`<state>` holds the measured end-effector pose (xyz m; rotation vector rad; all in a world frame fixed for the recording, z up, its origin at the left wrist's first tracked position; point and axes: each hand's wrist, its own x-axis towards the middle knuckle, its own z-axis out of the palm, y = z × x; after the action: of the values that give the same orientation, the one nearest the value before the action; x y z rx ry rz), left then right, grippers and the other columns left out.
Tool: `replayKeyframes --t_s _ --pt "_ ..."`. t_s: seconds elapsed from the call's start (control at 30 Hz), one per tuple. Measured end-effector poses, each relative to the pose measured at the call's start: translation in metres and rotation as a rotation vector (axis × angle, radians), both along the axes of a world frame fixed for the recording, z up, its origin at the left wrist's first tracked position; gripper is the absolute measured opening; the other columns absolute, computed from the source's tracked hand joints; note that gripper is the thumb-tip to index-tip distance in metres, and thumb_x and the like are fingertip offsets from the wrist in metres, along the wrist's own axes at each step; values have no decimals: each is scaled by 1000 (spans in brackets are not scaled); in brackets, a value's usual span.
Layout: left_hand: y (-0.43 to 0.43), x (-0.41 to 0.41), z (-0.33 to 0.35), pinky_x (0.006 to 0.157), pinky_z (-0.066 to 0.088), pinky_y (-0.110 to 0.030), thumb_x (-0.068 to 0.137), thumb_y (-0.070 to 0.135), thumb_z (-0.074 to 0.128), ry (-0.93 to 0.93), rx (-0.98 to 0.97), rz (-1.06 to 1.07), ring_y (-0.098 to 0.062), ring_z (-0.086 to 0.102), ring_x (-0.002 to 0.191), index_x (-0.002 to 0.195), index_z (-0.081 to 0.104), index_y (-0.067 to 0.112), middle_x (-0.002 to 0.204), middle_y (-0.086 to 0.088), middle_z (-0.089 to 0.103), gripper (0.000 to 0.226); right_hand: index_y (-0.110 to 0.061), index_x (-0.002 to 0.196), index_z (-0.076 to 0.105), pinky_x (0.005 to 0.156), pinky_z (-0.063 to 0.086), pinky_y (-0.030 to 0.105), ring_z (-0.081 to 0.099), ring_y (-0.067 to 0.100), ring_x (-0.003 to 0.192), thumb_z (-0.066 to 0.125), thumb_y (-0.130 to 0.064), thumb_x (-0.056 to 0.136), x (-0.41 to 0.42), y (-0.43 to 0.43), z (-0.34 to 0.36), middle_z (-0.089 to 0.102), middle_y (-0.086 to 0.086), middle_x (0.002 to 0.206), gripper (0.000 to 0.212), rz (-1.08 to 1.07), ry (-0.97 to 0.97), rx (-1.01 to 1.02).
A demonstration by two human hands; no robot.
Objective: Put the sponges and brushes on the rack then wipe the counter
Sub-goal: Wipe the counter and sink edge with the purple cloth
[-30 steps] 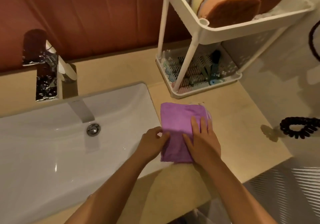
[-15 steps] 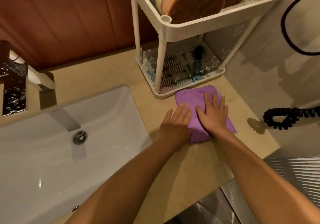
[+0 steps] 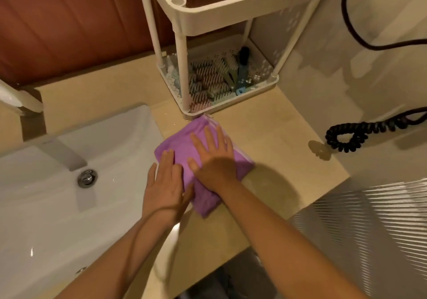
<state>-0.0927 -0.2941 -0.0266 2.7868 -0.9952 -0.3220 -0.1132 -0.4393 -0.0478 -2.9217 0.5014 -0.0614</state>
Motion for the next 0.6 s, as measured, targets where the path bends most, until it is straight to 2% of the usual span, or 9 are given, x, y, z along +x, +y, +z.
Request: replayKeyframes --t_s 0.07,0.1,0.17,0.27,0.33,0.37,0.43,0.5,0.6 --pt "6 -12 6 112 -3 -28 76 62 22 89 -24 0 -25 21 144 139 38 7 155 -14 22 86 -26 130 55 104 35 54 43 39 131 40 -50 78 -13 1 -1 53 14 137 59 67 5 8" --pt "7 -17 7 112 -10 -25 71 67 11 129 -20 3 -21 10 146 147 23 11 158 -9 11 95 -26 130 55 104 36 54 44 38 130 40 -51 77 -19 -1 -2 53 13 137 60 82 9 -1" --pt "4 -26 6 113 -11 -26 68 69 4 119 6 -23 -19 3 147 148 18 14 159 -6 6 98 -27 130 54 103 37 53 44 37 131 40 -53 77 -33 -6 -4 53 11 137 61 74 8 -22" --pt "-11 -35 7 114 18 -39 75 63 19 90 104 -82 -29 31 140 139 40 7 150 -17 32 88 -26 132 52 103 37 54 42 37 132 38 -54 80 -50 -16 -4 51 11 139 61 27 7 -36" --pt "-22 -40 1 98 40 -48 78 58 31 80 124 -146 -34 53 123 128 54 2 134 -20 53 78 -25 132 53 103 37 52 43 38 131 37 -54 83 -62 -27 -7 52 12 139 59 -9 -11 -72" --pt "-28 -42 1 97 41 -48 80 59 32 67 136 -182 -34 54 122 129 54 3 132 -20 55 78 -24 132 53 104 37 51 43 38 131 36 -54 84 -69 -34 -8 52 12 139 58 -22 -20 -92" --pt "-38 -47 2 107 23 -46 81 64 25 62 99 -231 -33 41 133 139 41 5 144 -20 42 85 -23 132 53 106 34 47 43 39 131 36 -53 87 -81 -48 -13 51 13 139 57 -44 -52 -118" --pt "-51 -51 2 111 -2 -38 75 71 11 84 64 -282 -30 9 146 150 12 10 157 -17 10 96 -22 133 52 107 27 47 41 39 133 37 -51 88 -89 -62 -16 50 14 140 56 -71 -75 -129" --pt "-73 -53 -2 109 -13 -31 76 74 9 67 36 -314 -26 -10 146 150 -6 14 158 -13 -9 96 -23 137 47 107 22 45 37 37 135 35 -50 88 -97 -81 -17 47 14 142 57 -116 -64 -138"
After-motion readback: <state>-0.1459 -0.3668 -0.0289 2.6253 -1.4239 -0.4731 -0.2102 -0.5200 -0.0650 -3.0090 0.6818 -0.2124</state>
